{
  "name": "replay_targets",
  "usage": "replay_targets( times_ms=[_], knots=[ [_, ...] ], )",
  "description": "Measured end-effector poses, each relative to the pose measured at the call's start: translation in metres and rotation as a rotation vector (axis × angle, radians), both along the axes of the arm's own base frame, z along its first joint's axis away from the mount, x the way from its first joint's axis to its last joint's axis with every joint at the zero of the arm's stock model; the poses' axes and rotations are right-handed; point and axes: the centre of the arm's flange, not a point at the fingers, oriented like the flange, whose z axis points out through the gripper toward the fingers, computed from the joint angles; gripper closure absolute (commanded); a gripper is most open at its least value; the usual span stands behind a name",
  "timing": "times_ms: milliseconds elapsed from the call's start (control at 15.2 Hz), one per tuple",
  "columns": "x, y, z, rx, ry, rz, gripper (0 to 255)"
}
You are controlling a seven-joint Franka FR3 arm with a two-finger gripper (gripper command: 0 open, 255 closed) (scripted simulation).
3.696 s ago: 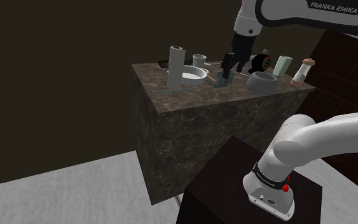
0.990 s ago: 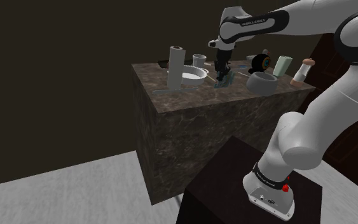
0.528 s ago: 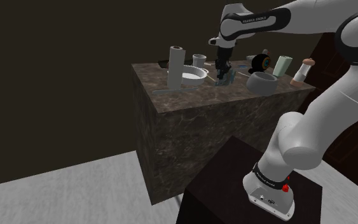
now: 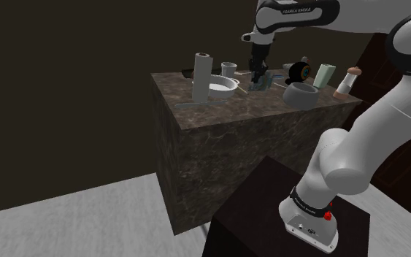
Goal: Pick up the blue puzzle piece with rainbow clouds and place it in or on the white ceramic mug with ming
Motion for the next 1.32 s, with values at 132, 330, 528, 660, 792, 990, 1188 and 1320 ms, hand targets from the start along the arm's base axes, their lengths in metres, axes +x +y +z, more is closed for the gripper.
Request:
replay_targets(
  times_ms=[132,330,528,660,792,990,1188,1320],
  knots=[
    [-0.001,0.000,0.010,0.000,0.000,0.000,255],
    [0.000,-0.001,0.025,0.000,0.000,0.000,255],
    [0.000,-0.001,0.042,0.000,0.000,0.000,255],
    [0.001,-0.001,0.053,0.000,0.000,0.000,255],
    [0.000,-0.001,0.063,0.000,0.000,0.000,255],
    [0.000,0.000,0.079,0.000,0.000,0.000,255],
    [-0.001,0.001,0.094,0.000,0.000,0.000,255],
    [0.000,0.000,0.105,0.000,0.000,0.000,255]
  ],
)
